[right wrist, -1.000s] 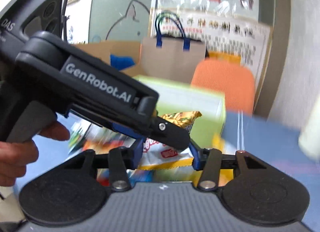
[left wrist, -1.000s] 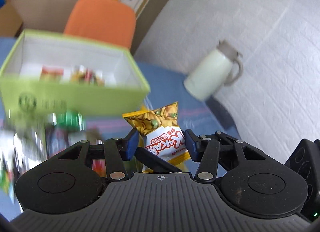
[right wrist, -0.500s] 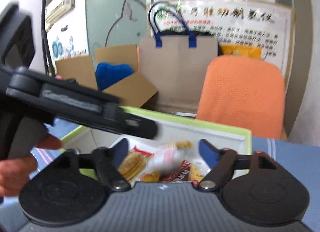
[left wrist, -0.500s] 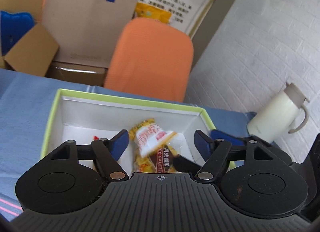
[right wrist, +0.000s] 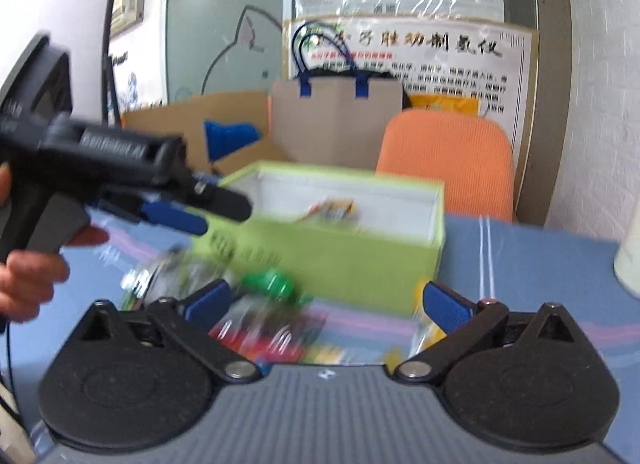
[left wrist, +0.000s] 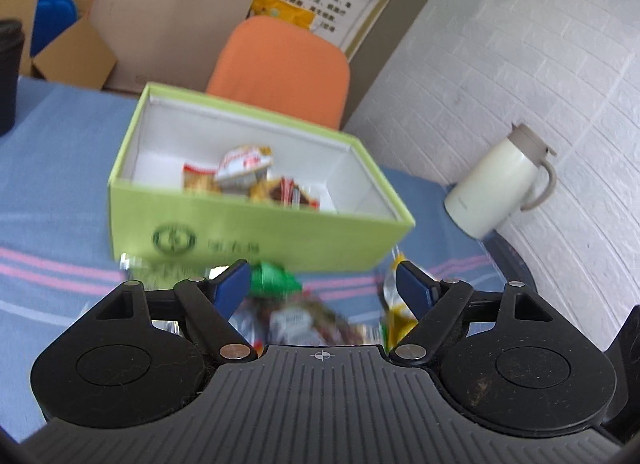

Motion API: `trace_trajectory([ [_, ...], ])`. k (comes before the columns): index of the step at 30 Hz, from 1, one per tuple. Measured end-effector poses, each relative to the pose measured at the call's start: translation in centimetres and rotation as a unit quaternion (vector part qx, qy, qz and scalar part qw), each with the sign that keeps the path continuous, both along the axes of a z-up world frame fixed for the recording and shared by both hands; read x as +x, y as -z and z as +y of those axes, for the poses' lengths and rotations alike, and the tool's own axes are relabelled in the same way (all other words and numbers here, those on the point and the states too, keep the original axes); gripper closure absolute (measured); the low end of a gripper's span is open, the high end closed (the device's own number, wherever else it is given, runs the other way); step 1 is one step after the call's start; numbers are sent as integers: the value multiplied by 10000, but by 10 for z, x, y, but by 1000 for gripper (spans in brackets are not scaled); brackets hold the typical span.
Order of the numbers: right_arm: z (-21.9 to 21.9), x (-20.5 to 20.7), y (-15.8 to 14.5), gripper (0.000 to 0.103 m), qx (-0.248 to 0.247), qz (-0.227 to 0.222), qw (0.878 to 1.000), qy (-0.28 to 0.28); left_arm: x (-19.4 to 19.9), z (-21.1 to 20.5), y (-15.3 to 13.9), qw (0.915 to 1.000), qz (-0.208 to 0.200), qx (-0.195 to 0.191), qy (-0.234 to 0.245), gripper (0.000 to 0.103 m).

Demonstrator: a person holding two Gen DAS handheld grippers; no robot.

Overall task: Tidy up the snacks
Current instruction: 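Carry the Kaka bag into the green box and open the left gripper, then grasp the silver foil snack bag with the left gripper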

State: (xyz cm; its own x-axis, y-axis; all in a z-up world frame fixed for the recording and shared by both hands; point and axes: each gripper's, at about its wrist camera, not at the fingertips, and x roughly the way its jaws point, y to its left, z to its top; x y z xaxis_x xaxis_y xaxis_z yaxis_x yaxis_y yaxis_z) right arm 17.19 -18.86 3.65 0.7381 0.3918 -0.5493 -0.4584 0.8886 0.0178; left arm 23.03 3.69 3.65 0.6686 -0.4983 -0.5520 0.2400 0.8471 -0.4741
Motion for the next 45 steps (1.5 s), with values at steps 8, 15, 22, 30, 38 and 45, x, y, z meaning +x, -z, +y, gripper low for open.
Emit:
trace_trajectory([
  [8, 49, -37, 9, 1, 278, 165, 9975, -632, -34, 63, 1, 9967, 84, -253, -765, 36],
  [15, 107, 8, 15, 1, 572, 420, 9940, -827, 21, 86, 12, 9979, 560, -54, -326, 37],
  [22, 128, 47, 41, 1, 585, 1028, 9913, -573, 49, 82, 41, 9964, 792, 195, 234, 39],
  [30, 143, 45, 45, 26, 415, 926, 9922, -725, 37, 90, 56, 9953, 855, -256, 384, 75],
  [38, 153, 16, -10, 27, 409, -190, 9940, -1000, -3, 101, -13, 9991, 47, -425, -3, 74],
  [45, 147, 117, -35, 27, 312, -304, 9953, -867, 90, 84, -49, 9993, -359, -79, -80, 73],
])
